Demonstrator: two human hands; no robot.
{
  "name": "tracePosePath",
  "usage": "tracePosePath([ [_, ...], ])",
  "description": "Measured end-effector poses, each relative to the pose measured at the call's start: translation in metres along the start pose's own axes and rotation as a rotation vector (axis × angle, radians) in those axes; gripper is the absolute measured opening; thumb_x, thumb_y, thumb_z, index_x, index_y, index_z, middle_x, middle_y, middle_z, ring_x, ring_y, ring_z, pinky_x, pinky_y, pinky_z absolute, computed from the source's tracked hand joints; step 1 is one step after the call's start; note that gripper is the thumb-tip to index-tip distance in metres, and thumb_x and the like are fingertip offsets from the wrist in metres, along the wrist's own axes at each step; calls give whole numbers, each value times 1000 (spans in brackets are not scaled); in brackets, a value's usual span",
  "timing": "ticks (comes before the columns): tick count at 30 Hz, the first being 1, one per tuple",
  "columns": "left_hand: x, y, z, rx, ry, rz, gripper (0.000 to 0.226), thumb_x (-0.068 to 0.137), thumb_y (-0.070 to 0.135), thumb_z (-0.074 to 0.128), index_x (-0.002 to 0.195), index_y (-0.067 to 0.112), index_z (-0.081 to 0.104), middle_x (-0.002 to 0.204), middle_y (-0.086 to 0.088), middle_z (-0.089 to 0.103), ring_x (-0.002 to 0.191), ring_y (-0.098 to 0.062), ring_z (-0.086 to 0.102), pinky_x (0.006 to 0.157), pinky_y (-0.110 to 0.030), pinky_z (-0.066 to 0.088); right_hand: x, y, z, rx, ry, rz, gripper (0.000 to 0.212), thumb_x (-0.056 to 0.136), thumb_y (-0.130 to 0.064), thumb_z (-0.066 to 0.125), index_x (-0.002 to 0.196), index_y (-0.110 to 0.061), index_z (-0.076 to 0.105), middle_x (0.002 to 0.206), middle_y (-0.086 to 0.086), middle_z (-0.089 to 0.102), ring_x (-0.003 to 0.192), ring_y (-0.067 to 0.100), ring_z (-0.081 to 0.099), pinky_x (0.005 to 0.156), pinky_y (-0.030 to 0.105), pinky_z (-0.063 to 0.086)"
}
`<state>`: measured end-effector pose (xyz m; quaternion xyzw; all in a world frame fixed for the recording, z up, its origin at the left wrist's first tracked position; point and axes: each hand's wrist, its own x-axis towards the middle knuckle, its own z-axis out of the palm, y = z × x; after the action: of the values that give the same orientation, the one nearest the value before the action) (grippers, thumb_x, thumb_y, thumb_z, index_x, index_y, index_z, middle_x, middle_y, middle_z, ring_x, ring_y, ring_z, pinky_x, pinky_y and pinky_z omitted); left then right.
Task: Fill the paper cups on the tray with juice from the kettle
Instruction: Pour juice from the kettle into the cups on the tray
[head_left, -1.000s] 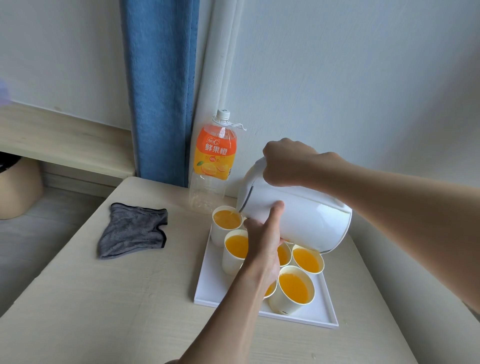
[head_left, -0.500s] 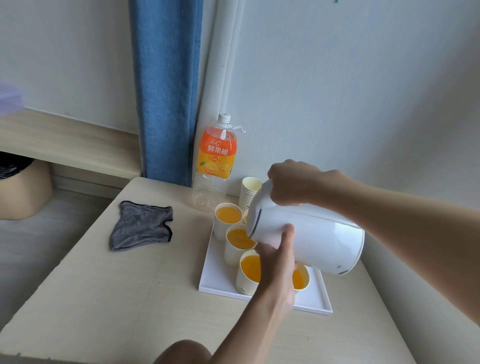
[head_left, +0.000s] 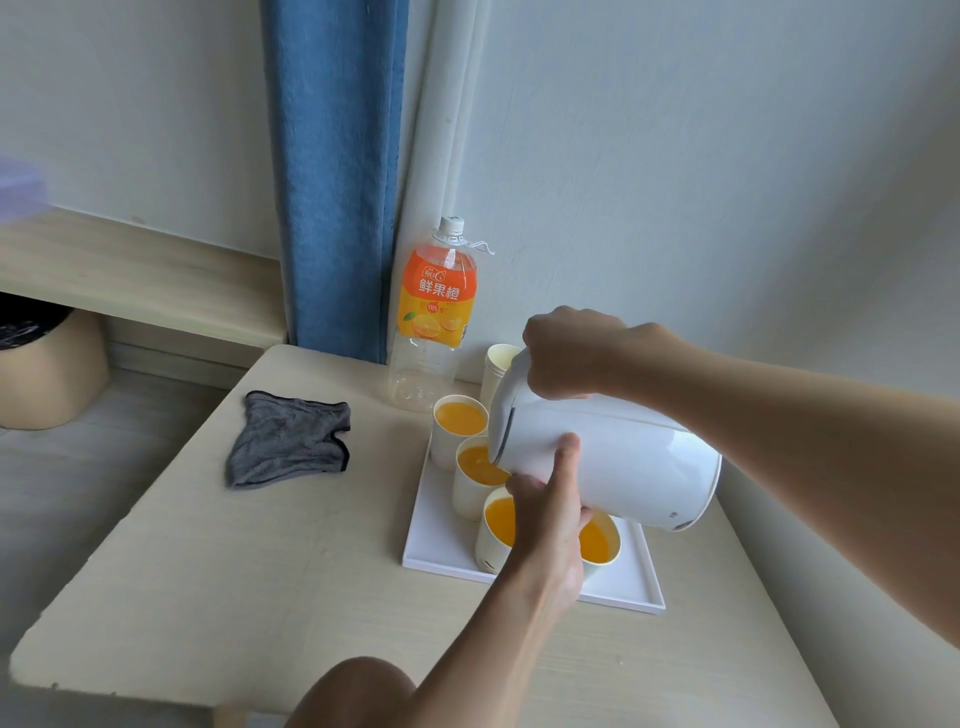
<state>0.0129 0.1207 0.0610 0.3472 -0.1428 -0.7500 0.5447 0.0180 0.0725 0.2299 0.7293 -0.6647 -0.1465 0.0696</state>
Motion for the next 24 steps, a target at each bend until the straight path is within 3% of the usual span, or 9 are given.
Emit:
tracePosePath([
  [24,-3,-2,-1,10,-65,4,49,96,30,71,139,24,47,130,-3,67,118,-22,66,103,-48,55,-5,4,0,2,9,16,8,73,-2,48,71,-10,48,75,9,50,58,22,48,52,23,34],
])
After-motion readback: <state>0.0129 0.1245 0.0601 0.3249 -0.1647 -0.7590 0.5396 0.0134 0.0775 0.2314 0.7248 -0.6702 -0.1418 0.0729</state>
